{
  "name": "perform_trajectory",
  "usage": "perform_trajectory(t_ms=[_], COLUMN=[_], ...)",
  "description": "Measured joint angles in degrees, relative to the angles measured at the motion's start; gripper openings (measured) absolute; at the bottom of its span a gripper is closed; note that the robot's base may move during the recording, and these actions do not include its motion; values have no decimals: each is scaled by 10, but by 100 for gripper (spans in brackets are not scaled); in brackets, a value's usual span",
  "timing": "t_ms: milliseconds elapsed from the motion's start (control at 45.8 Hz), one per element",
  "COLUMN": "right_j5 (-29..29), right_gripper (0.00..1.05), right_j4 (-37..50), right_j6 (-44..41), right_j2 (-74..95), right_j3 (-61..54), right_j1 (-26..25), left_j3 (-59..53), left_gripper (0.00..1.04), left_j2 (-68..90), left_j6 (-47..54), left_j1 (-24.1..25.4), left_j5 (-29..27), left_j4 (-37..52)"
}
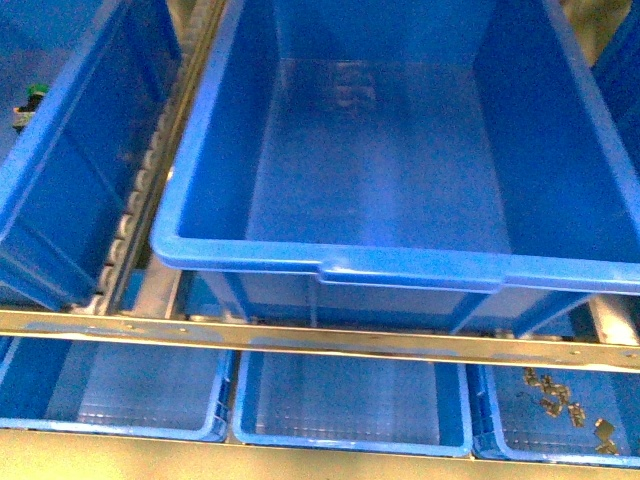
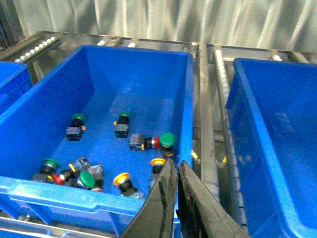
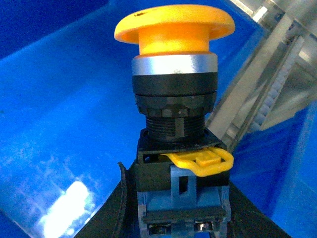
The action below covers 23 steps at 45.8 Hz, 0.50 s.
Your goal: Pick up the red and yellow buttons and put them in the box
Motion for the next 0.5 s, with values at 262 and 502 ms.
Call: perform_trajectory(t_ms=[262,502], right_j5=[-31,-40], right_gripper=[26,26], right_j4=[0,-1], right_j6=[-6,-11], right_j2=[21,24], right_j3=[13,16], right_j1=[-17,-23], left_j3=[0,0], left_gripper=[3,3], left_j2=[-67,-112], left_j6=[0,0], left_j1=[-1,-1], left_j5=[-1,-1], left_j4=[-65,-107])
